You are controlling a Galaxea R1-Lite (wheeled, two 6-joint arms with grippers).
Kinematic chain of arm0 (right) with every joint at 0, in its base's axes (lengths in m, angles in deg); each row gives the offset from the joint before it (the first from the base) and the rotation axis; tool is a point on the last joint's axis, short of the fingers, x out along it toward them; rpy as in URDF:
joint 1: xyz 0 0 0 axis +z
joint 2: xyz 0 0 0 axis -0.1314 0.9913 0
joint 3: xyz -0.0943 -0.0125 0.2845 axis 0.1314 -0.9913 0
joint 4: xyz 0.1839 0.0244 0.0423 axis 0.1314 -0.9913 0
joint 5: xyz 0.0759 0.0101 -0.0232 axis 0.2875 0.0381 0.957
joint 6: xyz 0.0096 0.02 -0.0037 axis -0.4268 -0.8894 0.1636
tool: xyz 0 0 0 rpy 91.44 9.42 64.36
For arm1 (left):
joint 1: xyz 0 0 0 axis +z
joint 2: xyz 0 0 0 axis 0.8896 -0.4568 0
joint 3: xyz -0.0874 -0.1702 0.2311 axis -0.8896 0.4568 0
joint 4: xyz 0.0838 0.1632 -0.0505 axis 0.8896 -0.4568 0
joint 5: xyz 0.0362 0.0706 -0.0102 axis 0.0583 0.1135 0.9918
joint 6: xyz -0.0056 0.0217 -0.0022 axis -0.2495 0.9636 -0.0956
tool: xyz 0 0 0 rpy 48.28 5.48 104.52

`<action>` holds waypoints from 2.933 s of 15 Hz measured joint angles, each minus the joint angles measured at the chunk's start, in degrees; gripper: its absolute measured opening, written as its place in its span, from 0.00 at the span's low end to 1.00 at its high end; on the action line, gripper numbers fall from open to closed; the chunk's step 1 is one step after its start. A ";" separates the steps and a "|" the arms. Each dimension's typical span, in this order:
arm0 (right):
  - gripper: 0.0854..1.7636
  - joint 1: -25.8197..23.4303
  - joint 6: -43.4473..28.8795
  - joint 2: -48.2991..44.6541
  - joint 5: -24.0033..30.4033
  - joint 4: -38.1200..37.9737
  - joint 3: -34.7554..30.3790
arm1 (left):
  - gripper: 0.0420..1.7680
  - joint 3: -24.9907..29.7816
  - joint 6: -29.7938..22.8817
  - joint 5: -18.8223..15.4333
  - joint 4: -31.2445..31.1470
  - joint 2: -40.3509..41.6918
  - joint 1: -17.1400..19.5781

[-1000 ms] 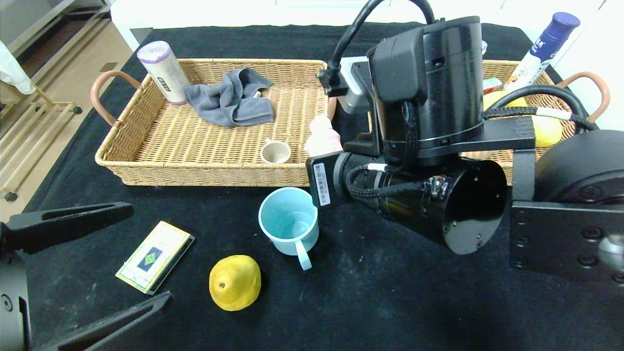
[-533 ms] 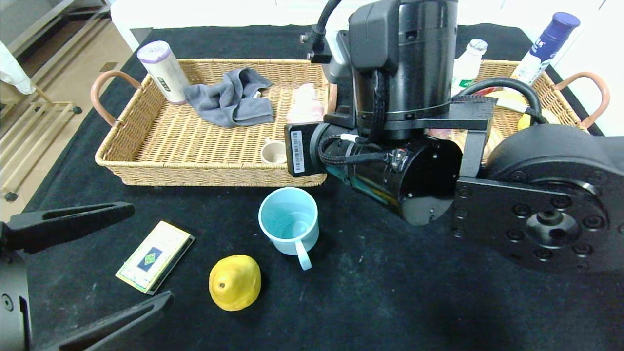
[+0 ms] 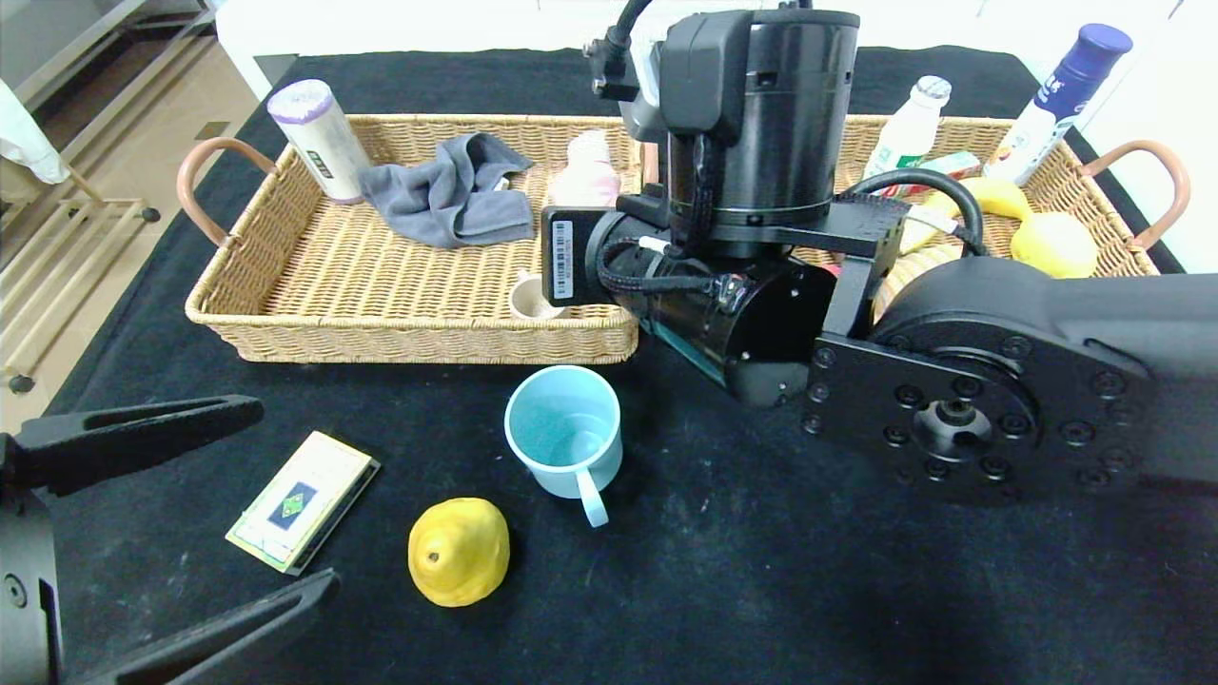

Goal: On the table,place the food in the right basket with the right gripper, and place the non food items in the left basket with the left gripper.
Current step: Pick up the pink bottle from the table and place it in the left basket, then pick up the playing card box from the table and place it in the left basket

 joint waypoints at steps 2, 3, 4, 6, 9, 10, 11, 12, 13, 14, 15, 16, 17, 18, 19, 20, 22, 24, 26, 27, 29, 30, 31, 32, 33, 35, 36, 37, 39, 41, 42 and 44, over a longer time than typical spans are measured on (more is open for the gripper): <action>0.45 -0.46 0.02 0.68 0.24 0.16 0.51 | 0.97 0.02 0.00 -0.06 0.00 0.00 0.00; 0.45 -0.61 0.02 0.91 0.35 0.46 0.62 | 0.97 0.02 0.02 -0.02 0.00 0.00 0.00; 0.45 -0.74 0.02 1.22 0.57 0.91 0.71 | 0.97 0.02 0.00 -0.04 0.00 -0.02 0.00; 0.45 -1.12 0.06 1.77 0.60 1.73 0.77 | 0.97 0.02 0.02 0.00 -0.02 -0.05 0.00; 0.45 -1.34 0.23 2.38 0.63 2.12 0.99 | 0.97 0.02 -0.02 0.00 0.00 -0.05 0.02; 0.45 -1.35 0.30 2.76 0.66 2.12 1.48 | 0.97 0.02 -0.02 0.02 -0.02 -0.05 0.02; 0.45 -1.35 0.30 3.19 0.66 2.12 2.17 | 0.97 0.02 -0.02 0.02 -0.02 -0.05 0.02; 0.45 -1.35 0.41 3.69 0.66 2.12 2.95 | 0.97 0.02 -0.02 0.02 -0.02 -0.02 0.04; 0.45 -1.40 0.55 4.27 0.63 2.12 3.63 | 0.97 0.02 -0.04 0.02 -0.02 -0.02 0.04; 0.45 -1.56 0.61 4.77 0.63 2.12 4.18 | 0.97 0.02 -0.02 0.02 -0.02 -0.02 0.04; 0.45 -1.66 0.72 5.18 0.62 2.12 4.49 | 0.97 0.02 -0.02 0.02 -0.02 -0.02 0.04; 0.45 -1.68 0.74 5.46 0.63 2.12 4.68 | 0.97 0.02 0.00 0.00 -0.02 -0.02 0.04; 0.45 -1.76 0.78 5.73 0.62 2.15 4.90 | 0.97 0.02 0.00 0.02 -0.02 0.00 0.04; 0.45 -1.77 0.85 5.90 0.57 2.15 5.03 | 0.97 0.02 0.00 0.02 -0.02 0.00 0.02; 0.45 -1.79 0.87 6.03 0.62 2.17 5.17 | 0.97 0.02 0.00 0.02 0.00 0.00 0.02; 0.45 -1.87 1.18 6.12 0.60 2.17 5.21 | 0.97 0.02 -0.02 0.02 -0.02 0.00 0.02; 0.51 -2.04 1.27 6.21 0.55 2.17 5.28 | 0.97 0.04 -0.04 0.02 0.00 -0.02 0.04; 0.61 -2.06 1.29 6.28 0.57 2.21 5.29 | 0.97 0.11 -0.02 0.02 -0.02 -0.05 0.04; 0.69 -2.15 1.46 6.23 0.57 2.21 5.29 | 0.97 0.20 -0.02 0.02 -0.02 -0.11 0.04; 0.72 -2.15 1.57 6.18 0.57 2.21 5.29 | 0.97 0.22 0.00 0.02 -0.02 -0.16 0.04; 0.78 -2.10 1.74 5.92 0.51 2.17 5.23 | 0.97 0.28 0.00 0.02 -0.02 -0.27 0.04; 0.80 -2.06 1.79 5.62 0.44 2.10 5.07 | 0.97 0.28 0.02 0.00 -0.02 -0.28 0.04; 0.82 -1.99 1.83 5.24 0.35 2.01 4.90 | 0.97 0.28 -0.02 0.02 -0.02 -0.30 0.04; 0.84 -1.79 1.99 4.72 0.22 1.82 4.60 | 0.97 0.30 -0.02 0.02 -0.02 -0.35 0.04; 0.85 -1.57 2.04 4.27 0.13 1.57 4.21 | 0.97 0.37 -0.02 0.02 -0.02 -0.38 0.04; 0.88 -1.29 2.05 3.00 -0.41 1.46 2.72 | 0.97 0.44 -0.04 0.02 0.00 -0.41 0.04; 0.89 -1.16 2.10 2.10 -0.63 1.43 1.37 | 0.97 0.44 -0.04 0.02 -0.02 -0.46 0.04; 0.90 -1.05 2.07 1.21 -0.67 1.40 -0.04 | 0.97 0.44 -0.04 0.02 -0.02 -0.50 0.04; 0.91 -0.99 2.10 -1.33 -0.65 1.49 -4.12 | 0.97 0.24 -0.13 0.05 -0.37 -0.57 0.04; 0.93 -0.88 2.13 -5.12 0.05 1.68 -9.72 | 0.97 -0.05 -0.37 0.20 -0.48 -0.72 0.04; 0.93 -0.90 2.13 -7.25 1.04 1.73 -12.82 | 0.97 -0.38 -0.50 0.91 -0.46 -1.01 0.09; 0.94 -0.93 2.07 -12.52 4.02 2.06 -20.08 | 0.97 -0.77 -0.61 3.28 -0.22 -1.87 0.15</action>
